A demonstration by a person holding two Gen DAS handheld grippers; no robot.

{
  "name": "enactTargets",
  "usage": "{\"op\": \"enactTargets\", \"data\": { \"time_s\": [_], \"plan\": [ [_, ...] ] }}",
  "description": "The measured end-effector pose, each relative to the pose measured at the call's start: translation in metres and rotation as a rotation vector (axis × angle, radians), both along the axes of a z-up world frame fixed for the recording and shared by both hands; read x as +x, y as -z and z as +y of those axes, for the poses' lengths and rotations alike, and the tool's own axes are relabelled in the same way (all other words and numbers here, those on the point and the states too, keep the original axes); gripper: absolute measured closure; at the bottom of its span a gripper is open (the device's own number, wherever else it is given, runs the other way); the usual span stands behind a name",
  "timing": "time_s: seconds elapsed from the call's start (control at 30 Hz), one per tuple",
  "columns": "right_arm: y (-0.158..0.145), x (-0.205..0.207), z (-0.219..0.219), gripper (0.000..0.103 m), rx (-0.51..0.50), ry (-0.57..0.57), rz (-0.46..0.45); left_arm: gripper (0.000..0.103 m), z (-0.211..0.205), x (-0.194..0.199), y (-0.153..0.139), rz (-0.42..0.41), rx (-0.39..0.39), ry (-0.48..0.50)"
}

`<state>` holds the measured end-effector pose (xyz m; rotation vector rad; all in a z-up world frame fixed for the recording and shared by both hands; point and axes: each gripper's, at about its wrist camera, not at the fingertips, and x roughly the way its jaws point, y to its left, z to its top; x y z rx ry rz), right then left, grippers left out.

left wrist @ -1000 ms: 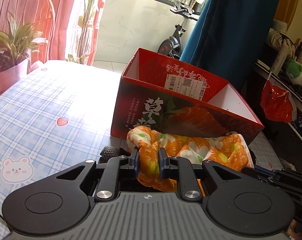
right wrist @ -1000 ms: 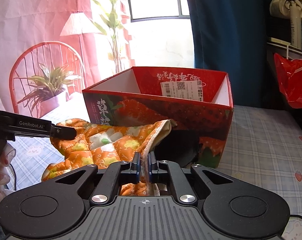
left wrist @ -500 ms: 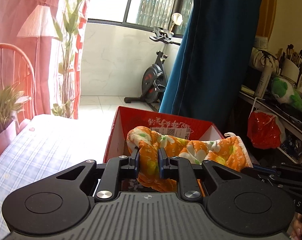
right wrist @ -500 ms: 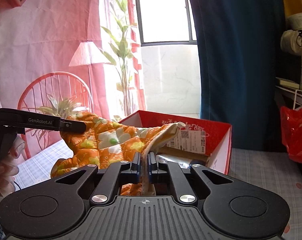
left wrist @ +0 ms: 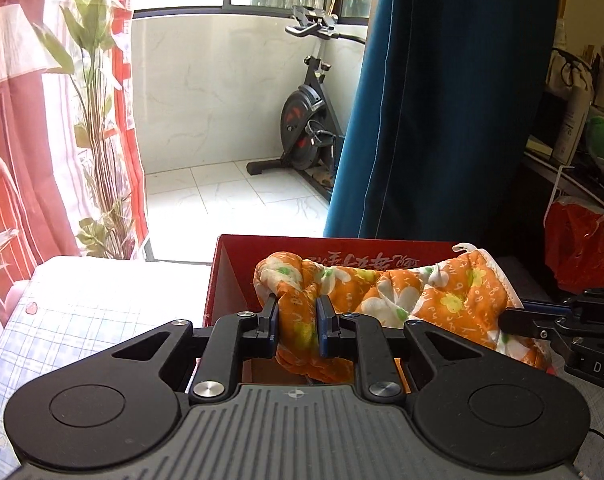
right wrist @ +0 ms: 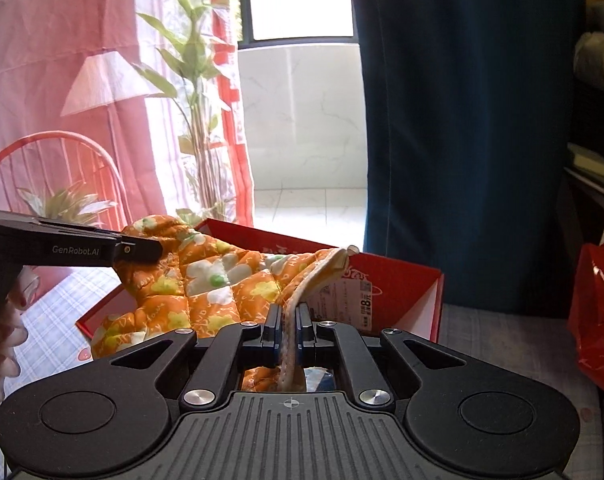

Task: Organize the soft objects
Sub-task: 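Lift the orange cloth with both grippers and carry it into the box, then open both grippers to drop the orange cloth in the box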

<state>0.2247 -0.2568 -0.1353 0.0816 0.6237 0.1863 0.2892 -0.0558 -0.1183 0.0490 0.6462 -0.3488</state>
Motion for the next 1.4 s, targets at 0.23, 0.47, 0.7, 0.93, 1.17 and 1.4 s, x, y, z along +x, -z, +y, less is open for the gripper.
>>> {"op": "enactTargets", "data": {
  "time_s": [0.23,0.47,0.7,0.93,1.17,1.4],
  "plan": [
    [0.029,0.05,-0.003,0.097,0.016,0.054,0.157,0.082,-0.016,0.038,0.017,0.047,0.095,0.022],
    [0.054,0.07,-0.006,0.097,0.067,0.101,0.279,0.06,-0.023,0.052,0.029,0.088,0.133,0.056],
    [0.067,0.087,-0.012,0.098,0.145,0.171,0.355,0.051,-0.014,0.054,0.026,0.081,0.117,0.048],
    [0.067,0.091,-0.023,0.098,0.156,0.297,0.303,0.05,-0.002,0.048,0.028,0.095,0.087,0.027],
    [0.064,0.087,-0.005,0.079,-0.012,0.276,0.293,0.048,0.011,0.031,0.025,0.097,0.072,0.018],
    [0.041,0.049,0.009,0.074,-0.083,0.162,0.203,0.041,0.018,0.004,0.008,0.069,0.072,-0.006]
  ]
}}
